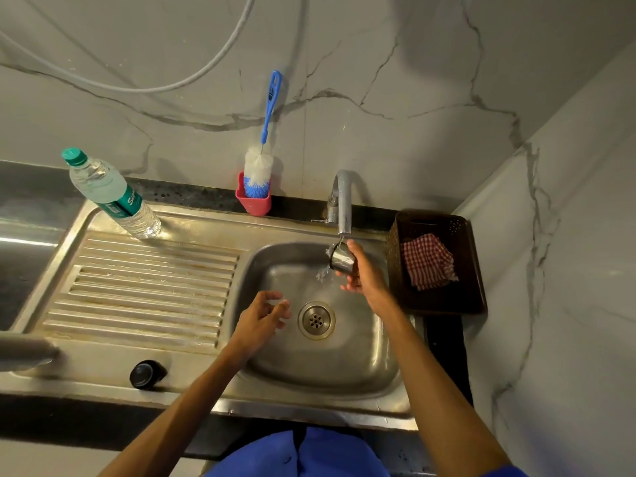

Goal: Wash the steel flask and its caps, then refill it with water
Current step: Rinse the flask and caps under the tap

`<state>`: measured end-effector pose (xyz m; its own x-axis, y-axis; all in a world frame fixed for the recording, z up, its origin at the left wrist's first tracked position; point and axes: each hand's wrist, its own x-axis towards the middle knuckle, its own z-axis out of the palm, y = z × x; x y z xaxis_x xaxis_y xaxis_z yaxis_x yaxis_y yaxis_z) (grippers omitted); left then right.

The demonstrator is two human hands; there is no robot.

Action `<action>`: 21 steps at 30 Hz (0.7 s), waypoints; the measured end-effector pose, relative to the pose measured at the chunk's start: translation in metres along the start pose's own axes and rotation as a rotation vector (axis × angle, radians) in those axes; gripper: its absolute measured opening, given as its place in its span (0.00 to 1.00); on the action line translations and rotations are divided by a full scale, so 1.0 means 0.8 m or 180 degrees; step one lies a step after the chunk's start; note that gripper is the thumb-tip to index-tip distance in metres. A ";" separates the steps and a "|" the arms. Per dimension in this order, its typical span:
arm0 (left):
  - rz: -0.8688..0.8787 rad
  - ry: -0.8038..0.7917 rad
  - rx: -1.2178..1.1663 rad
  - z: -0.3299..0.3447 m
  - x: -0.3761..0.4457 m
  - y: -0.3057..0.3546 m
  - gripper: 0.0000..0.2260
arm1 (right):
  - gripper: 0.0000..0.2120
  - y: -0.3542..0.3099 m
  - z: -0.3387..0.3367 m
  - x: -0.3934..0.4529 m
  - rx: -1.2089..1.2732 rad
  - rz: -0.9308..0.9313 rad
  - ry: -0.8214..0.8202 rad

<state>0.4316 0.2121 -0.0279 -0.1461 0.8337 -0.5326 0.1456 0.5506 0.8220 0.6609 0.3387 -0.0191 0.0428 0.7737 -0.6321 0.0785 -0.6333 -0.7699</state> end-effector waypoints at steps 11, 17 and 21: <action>0.0013 -0.0075 0.0028 0.008 -0.006 0.010 0.12 | 0.25 -0.033 -0.017 -0.001 0.0526 -0.0574 -0.0219; 0.0049 -0.0057 0.0008 0.003 -0.007 0.006 0.12 | 0.23 -0.030 0.028 -0.013 0.2950 0.0262 -0.1329; 0.0159 0.0011 -0.0019 -0.011 -0.008 0.000 0.12 | 0.30 -0.019 0.042 -0.022 0.2963 0.0342 -0.2063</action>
<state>0.4241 0.2067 -0.0229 -0.1420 0.8600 -0.4901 0.1470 0.5079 0.8488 0.6254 0.3338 0.0006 -0.5393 0.7317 -0.4169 -0.6757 -0.6714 -0.3043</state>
